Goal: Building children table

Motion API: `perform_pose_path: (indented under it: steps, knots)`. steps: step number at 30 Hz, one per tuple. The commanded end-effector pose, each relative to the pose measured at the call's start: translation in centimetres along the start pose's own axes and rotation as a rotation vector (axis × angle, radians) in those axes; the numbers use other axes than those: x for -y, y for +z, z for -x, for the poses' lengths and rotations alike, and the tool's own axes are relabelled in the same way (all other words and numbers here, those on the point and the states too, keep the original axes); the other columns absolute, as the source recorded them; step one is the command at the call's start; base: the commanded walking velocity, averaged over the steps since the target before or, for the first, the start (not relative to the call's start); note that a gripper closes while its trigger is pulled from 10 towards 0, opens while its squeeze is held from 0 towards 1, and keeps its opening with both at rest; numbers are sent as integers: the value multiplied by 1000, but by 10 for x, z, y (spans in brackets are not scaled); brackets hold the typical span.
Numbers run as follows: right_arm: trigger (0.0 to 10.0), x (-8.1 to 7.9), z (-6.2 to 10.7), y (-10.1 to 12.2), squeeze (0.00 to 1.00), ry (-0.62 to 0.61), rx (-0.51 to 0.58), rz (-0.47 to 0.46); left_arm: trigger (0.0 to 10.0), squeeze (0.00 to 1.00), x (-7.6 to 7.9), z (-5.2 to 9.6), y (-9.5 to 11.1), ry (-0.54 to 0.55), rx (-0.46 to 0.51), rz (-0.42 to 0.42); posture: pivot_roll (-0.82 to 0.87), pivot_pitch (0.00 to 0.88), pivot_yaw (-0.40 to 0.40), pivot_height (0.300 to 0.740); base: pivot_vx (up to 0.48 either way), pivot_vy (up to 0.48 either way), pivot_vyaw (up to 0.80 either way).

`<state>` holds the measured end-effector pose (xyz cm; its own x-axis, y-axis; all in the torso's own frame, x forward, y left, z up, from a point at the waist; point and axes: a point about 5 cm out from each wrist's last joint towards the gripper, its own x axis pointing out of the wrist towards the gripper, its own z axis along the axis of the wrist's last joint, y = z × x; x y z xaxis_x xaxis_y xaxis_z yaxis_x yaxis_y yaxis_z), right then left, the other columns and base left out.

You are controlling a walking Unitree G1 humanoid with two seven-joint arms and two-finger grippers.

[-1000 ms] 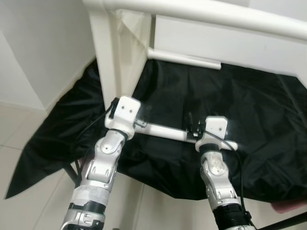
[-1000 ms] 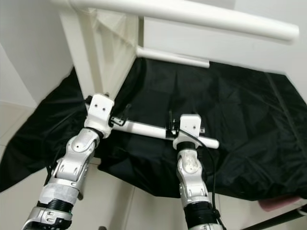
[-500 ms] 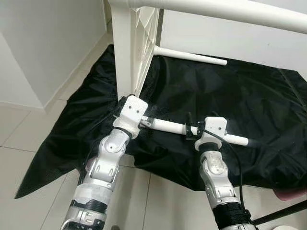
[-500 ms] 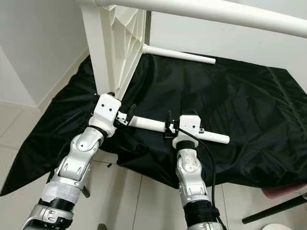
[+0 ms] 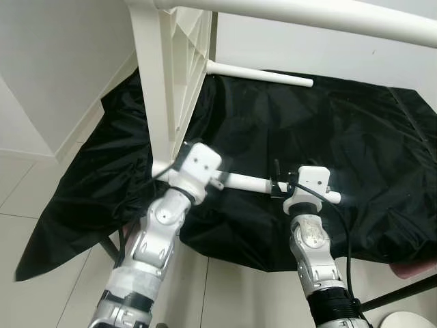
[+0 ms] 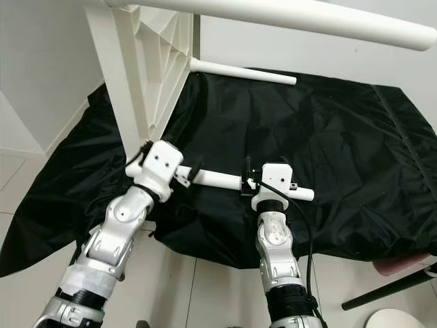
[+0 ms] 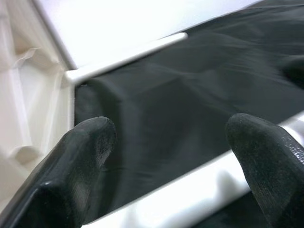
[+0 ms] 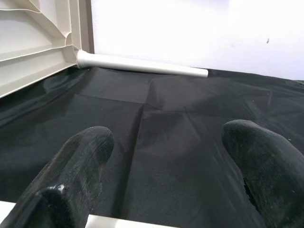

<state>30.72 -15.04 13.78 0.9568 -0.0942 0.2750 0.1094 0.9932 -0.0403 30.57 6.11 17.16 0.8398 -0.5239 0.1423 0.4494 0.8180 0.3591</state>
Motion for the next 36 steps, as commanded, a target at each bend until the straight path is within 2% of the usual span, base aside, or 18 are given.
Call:
perform_pose_path:
  steps: [1, 5, 6, 8, 11, 13, 14, 16, 17, 18, 19, 20, 21, 22, 27, 33, 35, 36]
  knots:
    - [10000, 4, 1, -1, 0, -28, 2, 14, 10000, 0, 11, 9, -7, -105, -45, 36, 36, 41, -16, 740, 0, 0, 0]
    - [10000, 6, 1, 1, 0, -41, 14, 22, 10000, 0, 15, 14, -10, -136, -72, 60, 36, 41, -16, 740, 0, 0, 0]
    - [10000, 15, -1, 7, 0, -99, 58, 56, 10000, 0, 17, 23, -18, -151, -163, 167, 45, 44, -23, 740, 0, 0, 0]
    - [10000, 15, -1, 7, 0, -99, 58, 56, 10000, 0, 17, 23, -18, -151, -163, 167, 45, 44, -23, 740, 0, 0, 0]
    - [10000, 30, -2, 17, 0, -183, 114, 116, 10000, 0, 16, 31, -24, -125, -295, 359, 49, 50, -30, 740, 0, 0, 0]
    - [10000, 30, -2, 17, 0, -183, 114, 116, 10000, 0, 16, 31, -24, -125, -295, 359, 49, 50, -30, 740, 0, 0, 0]
    - [10000, 32, -2, 18, 0, -189, 119, 119, 10000, 0, 15, 33, -24, -105, -312, 401, 49, 50, -30, 740, 0, 0, 0]
    - [10000, 32, -2, 18, 0, -189, 119, 119, 10000, 0, 15, 33, -24, -105, -312, 401, 49, 50, -30, 740, 0, 0, 0]
    - [10000, 33, -1, 18, 0, -187, 124, 123, 10000, 0, 11, 32, -22, -63, -321, 461, 52, 54, -35, 740, 0, 0, 0]
    - [10000, 33, -1, 18, 0, -187, 124, 123, 10000, 0, 11, 32, -22, -63, -321, 461, 52, 54, -35, 740, 0, 0, 0]
    - [10000, 33, 0, 21, 0, -177, 139, 134, 10000, 0, 7, 30, -22, -17, -334, 534, 52, 57, -36, 740, 0, 0, 0]
    - [10000, 33, 0, 21, 0, -177, 139, 134, 10000, 0, 7, 30, -22, -17, -334, 534, 52, 57, -36, 740, 0, 0, 0]
    - [10000, 31, 1, 27, 0, -155, 178, 157, 10000, 0, 2, 27, -22, 40, -344, 615, 52, 57, -38, 740, 0, 0, 0]
    - [10000, 31, 1, 27, 0, -155, 178, 157, 10000, 0, 2, 27, -22, 40, -344, 615, 52, 57, -38, 740, 0, 0, 0]
    - [10000, 31, 7, 47, 0, -152, 291, 271, 10000, 0, -9, 22, -22, 134, -387, 793, 39, 58, -33, 740, 0, 0, 0]
    - [10000, 35, 10, 56, 0, -181, 342, 328, 10000, 0, -14, 19, -23, 161, -412, 863, 31, 58, -27, 740, 0, 0, 0]
    - [10000, 38, 13, 65, 0, -197, 384, 378, 10000, 0, -15, 17, -23, 174, -429, 884, 24, 58, -20, 740, 0, 0, 0]
    - [10000, 39, 15, 82, 0, -212, 467, 468, 10000, 0, -14, 15, -24, 177, -458, 909, 10, 55, -9, 740, 0, 0, 0]
